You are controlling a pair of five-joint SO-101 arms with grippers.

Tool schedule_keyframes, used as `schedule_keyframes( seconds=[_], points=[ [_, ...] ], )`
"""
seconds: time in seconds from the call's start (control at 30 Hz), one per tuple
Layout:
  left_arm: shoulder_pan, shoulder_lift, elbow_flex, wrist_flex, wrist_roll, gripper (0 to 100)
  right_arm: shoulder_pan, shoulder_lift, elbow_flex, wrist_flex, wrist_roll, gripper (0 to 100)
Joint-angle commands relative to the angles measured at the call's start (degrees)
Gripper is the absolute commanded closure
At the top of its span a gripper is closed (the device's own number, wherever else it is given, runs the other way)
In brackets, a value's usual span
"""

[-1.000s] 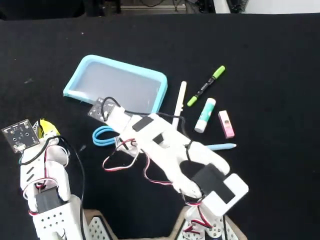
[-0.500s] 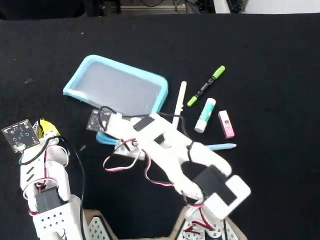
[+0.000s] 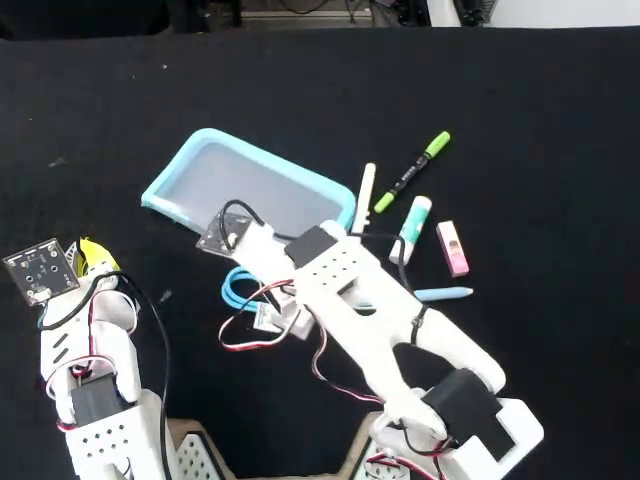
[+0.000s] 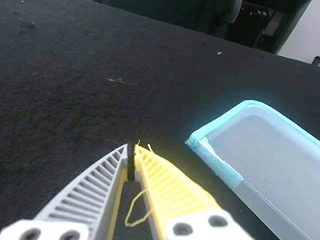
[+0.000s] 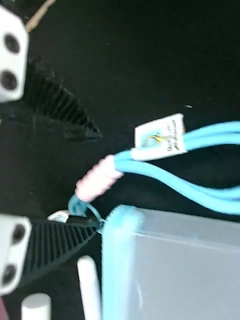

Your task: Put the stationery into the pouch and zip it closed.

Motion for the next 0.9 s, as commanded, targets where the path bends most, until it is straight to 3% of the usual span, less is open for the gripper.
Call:
schedule_keyframes(
  seconds=[0.0, 0.07, 0.2, 0.27, 0.47, 0.87],
  points=[
    [-0.40, -0.35, 1.27, 0.18, 0.44, 97, 0.97, -3.65, -3.03, 3.78, -0.79, 76.4],
    [-0.31, -0.35, 1.27, 0.18, 0.44, 97, 0.97, -4.62, -4.00, 2.29, -5.10, 76.6],
    [-0.22, -0.35, 1.27, 0.18, 0.44, 97, 2.02, -2.59, -0.66, -10.20, -20.48, 76.6],
    [-0.31, -0.35, 1.27, 0.18, 0.44, 97, 4.66, -0.13, 0.84, -15.21, -23.56, 76.5],
    [-0.13, -0.35, 1.27, 0.00, 0.44, 97, 11.96, 8.31, -0.40, -17.76, -24.00, 76.5],
    [-0.22, -0.35, 1.27, 0.00, 0.44, 97, 9.85, 17.01, -10.68, -20.75, -24.00, 76.6]
  ],
)
